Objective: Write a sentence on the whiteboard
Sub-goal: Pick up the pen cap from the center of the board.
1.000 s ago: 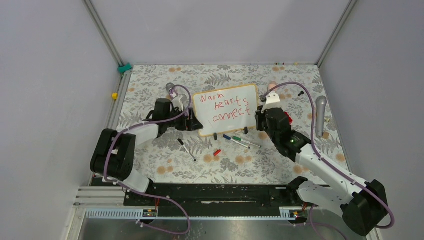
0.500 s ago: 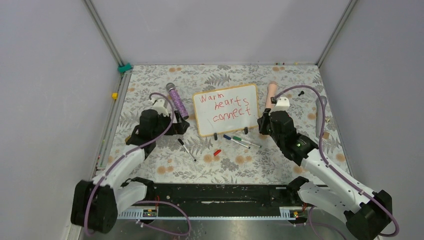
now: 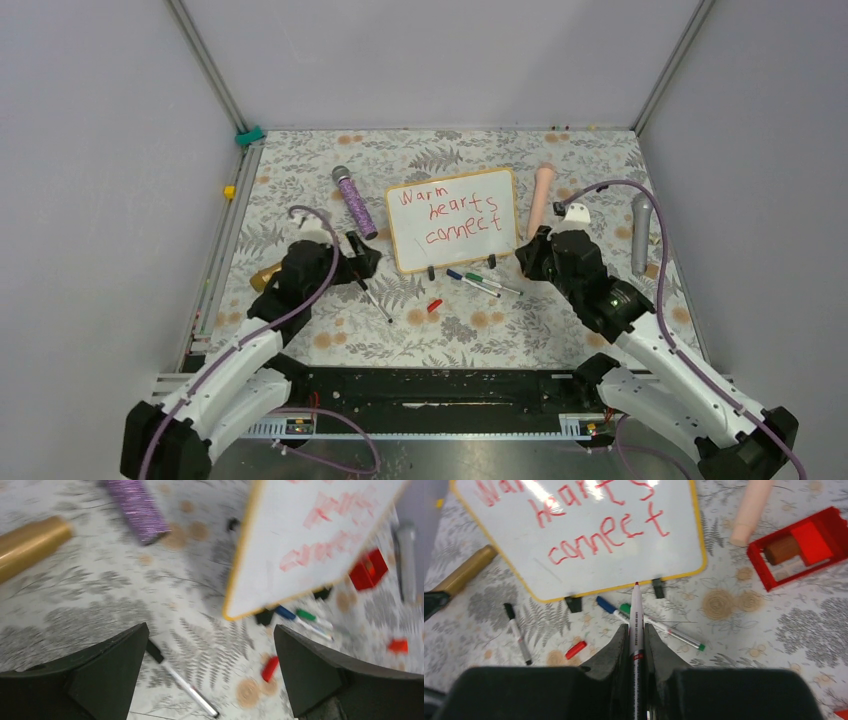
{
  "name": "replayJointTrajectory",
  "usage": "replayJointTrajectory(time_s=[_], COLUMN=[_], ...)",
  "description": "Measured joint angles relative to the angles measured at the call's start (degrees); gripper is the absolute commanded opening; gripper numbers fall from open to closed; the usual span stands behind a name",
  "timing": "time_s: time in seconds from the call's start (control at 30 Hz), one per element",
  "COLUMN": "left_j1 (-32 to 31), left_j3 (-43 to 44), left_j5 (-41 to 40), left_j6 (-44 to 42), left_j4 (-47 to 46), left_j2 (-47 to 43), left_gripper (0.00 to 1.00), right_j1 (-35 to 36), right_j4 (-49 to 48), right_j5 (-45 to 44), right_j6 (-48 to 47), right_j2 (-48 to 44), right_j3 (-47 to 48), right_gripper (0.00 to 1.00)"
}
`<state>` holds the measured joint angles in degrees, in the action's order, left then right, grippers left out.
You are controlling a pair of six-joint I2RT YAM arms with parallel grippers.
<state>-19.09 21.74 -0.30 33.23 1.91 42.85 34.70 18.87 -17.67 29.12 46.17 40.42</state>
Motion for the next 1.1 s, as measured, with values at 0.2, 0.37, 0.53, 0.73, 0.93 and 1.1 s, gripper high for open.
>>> replayJointTrajectory(time_s=[0.2, 0.37, 0.53, 0.73, 0.93, 1.1], left_j1=[-21.3, -30.7, -41.1, -44.0, -43.9, -43.5], left_j3=[12.8, 19.6, 27.0, 30.8, 31.5, 32.9], left_j5=[-4.4, -4.6, -4.9, -5.1, -7.2, -9.1], left_j6=[-7.0, -14.7, -21.6, -25.0, -25.7, -25.7], left_j4=[6.9, 10.6, 17.0, 19.5, 20.2, 20.2], left_j2=[8.2, 20.0, 34.5, 43.6, 46.3, 49.6], left_gripper=[0.99, 0.82, 0.63, 0.54, 0.52, 0.47], right_j1=[0.0, 0.0, 0.0, 0.0, 0.0, 0.0], right_j4=[-1.5, -1.0, -0.7, -0.7, -0.7, -0.6], right_j5=[7.8, 8.1, 6.8, 5.0, 4.6, 3.8], right_j6=[-3.4, -4.3, -4.4, -4.7, -4.8, -4.9], right_j2=[-4.4, -9.1, -13.4, -15.1, -17.7, -19.1], right_j3=[-1.9, -4.1, -5.3, -5.4, -7.1, -7.9], right_gripper=[0.0, 0.0, 0.0, 0.0, 0.0, 0.0])
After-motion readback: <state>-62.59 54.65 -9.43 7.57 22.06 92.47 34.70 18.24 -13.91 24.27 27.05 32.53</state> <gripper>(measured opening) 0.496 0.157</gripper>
